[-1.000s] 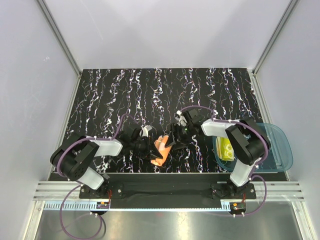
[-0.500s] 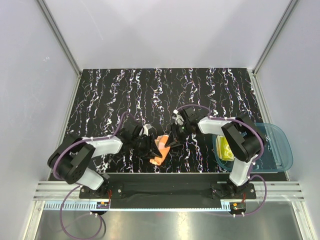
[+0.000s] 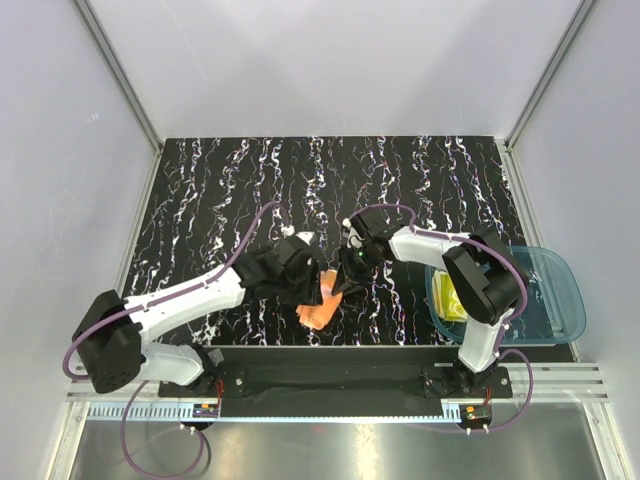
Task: Roll the towels
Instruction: Roll the towel
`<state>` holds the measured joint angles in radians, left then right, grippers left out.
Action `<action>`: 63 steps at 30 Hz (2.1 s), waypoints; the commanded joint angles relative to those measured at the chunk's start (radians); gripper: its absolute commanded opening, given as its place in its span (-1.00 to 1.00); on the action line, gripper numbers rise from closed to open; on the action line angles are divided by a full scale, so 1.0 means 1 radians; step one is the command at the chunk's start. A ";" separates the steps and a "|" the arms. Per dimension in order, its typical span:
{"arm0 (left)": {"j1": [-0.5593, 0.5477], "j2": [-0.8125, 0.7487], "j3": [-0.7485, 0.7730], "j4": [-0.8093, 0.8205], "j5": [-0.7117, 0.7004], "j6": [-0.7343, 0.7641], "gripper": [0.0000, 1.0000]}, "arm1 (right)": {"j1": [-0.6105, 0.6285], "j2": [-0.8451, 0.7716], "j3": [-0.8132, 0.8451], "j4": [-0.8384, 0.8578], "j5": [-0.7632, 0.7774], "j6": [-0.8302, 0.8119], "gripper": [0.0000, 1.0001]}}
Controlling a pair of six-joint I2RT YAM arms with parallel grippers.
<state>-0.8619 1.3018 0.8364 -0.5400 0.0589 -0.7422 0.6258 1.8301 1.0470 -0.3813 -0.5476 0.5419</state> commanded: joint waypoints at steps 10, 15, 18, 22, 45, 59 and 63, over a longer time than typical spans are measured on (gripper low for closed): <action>-0.239 0.108 0.153 -0.034 -0.261 0.037 0.05 | 0.034 0.018 0.062 -0.126 0.097 -0.034 -0.73; -0.279 0.226 0.199 -0.041 -0.298 0.043 0.04 | 0.034 0.017 0.059 -0.134 0.097 -0.039 -0.74; -0.285 0.274 0.210 -0.048 -0.315 0.040 0.04 | 0.034 0.014 0.058 -0.133 0.095 -0.043 -0.74; -0.284 0.312 0.204 -0.060 -0.347 0.029 0.04 | 0.034 0.015 0.056 -0.134 0.090 -0.048 -0.75; -0.318 0.418 0.078 -0.034 -0.419 -0.006 -0.27 | 0.034 0.063 0.139 -0.211 0.089 -0.098 -0.12; -0.289 0.352 0.041 0.078 -0.249 0.014 -0.43 | -0.119 0.028 0.433 -0.424 0.127 -0.180 0.58; -0.232 0.307 0.001 0.158 -0.125 0.003 -0.43 | -0.161 -0.024 0.490 -0.456 0.126 -0.191 0.70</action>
<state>-1.1282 1.6047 0.9081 -0.4049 -0.2722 -0.7147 0.4873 1.8942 1.4731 -0.7876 -0.4107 0.3763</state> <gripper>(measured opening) 0.327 0.842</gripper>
